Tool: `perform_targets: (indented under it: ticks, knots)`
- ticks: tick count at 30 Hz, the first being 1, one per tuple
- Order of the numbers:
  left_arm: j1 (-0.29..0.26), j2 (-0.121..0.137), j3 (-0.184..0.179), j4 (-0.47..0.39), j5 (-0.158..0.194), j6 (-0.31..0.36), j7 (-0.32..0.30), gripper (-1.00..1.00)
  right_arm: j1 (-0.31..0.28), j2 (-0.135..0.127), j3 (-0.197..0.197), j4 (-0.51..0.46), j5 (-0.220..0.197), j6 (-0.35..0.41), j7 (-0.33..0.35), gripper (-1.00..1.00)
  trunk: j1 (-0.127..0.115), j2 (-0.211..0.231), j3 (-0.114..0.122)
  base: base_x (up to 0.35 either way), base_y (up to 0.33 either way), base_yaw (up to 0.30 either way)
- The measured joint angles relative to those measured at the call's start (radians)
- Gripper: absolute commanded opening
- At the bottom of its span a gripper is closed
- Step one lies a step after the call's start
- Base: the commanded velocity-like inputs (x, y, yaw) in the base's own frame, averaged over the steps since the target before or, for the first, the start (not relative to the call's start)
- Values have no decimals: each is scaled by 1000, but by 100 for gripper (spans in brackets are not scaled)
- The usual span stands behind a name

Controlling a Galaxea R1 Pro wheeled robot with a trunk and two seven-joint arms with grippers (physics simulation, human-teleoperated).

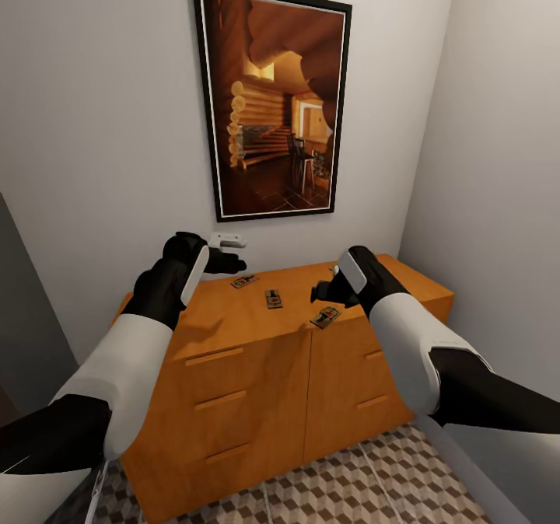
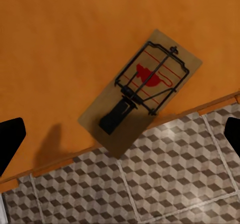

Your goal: Take the four mousetraps from the cabinet in the bathroom and place them on the bathroom floor. Make sure all four end up on the same floor surface, and ensure that at least two of them are either under or directly next to the same bathroom sink.

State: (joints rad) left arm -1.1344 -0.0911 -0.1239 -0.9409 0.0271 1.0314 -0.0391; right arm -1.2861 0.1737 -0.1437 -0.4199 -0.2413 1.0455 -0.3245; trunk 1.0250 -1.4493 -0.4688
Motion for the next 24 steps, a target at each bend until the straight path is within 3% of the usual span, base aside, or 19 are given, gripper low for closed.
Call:
perform_targets:
  ticks: [15, 24]
  knots:
    - [0, 0, 0, 25, -2, -2, 1, 100, -5, 0, 1, 0, -12, 0, -20, 100, 0, 0, 0, 135, 0, 0]
    - [0, 0, 0, 25, -3, -2, 1, 100, -9, 0, 2, -6, -7, 0, -27, 100, 0, 0, 0, 41, 0, 0]
